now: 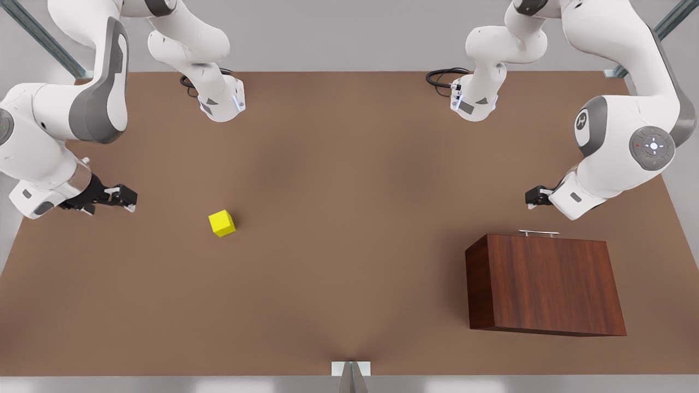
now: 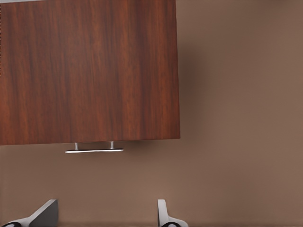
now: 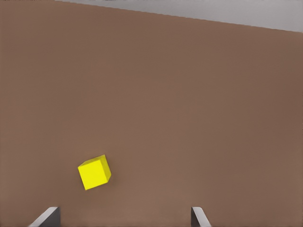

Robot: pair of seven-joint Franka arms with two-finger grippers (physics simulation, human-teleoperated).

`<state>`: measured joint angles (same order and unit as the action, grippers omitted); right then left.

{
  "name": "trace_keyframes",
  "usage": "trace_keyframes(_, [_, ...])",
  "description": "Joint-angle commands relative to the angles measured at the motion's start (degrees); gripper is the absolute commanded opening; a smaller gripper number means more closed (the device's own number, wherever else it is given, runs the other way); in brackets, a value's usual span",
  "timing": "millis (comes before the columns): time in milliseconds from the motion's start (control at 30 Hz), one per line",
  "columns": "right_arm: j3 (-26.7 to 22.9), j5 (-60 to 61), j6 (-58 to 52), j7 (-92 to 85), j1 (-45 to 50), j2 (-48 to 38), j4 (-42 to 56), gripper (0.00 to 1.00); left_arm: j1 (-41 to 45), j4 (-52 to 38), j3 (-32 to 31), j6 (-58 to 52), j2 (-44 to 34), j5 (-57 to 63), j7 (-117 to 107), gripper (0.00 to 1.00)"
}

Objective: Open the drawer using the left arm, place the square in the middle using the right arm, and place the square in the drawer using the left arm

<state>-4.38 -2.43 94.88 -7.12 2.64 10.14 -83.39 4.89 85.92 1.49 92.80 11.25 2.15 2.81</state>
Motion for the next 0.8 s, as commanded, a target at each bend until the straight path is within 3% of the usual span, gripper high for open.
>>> trace_keyframes(0, [0.0, 0.0, 0.0, 0.0, 0.0, 0.0, 0.0, 1.00, 0.0, 0.0, 0.0, 0.0, -0.1, 0.1, -0.1, 1.00])
trace_keyframes(33, [0.0, 0.0, 0.0, 0.0, 0.0, 0.1, -0.2, 1.00, 0.0, 0.3, 0.0, 0.2, -0.5, 0.1, -0.2, 1.00])
trace_keyframes(167, [4.5, 1.5, 3.4, -0.2, 2.4, -1.5, -7.7, 1.00, -0.1, 16.9, 0.0, 11.9, -10.9, 0.1, -18.4, 1.00])
trace_keyframes(233, [4.5, 1.4, 6.3, -0.2, 5.8, -1.4, -10.6, 1.00, -0.3, 26.9, 0.0, 20.7, -16.4, 0.1, -36.8, 1.00])
trace_keyframes(367, [9.2, 1.6, 12.2, -0.2, 6.6, -3.4, -20.7, 1.00, -1.5, 37.7, 0.1, 35.6, -20.0, 0.1, -59.5, 1.00])
trace_keyframes(600, [10.4, 1.6, 25.4, -0.4, 6.0, -1.8, -35.0, 1.00, -3.4, 46.7, 0.1, 49.3, -20.5, -0.3, -72.1, 1.00])
trace_keyframes(767, [10.1, 0.7, 25.9, -1.4, 6.4, 6.1, -31.2, 1.00, -5.0, 49.7, 0.3, 56.4, -17.9, -2.7, -77.4, 1.00])
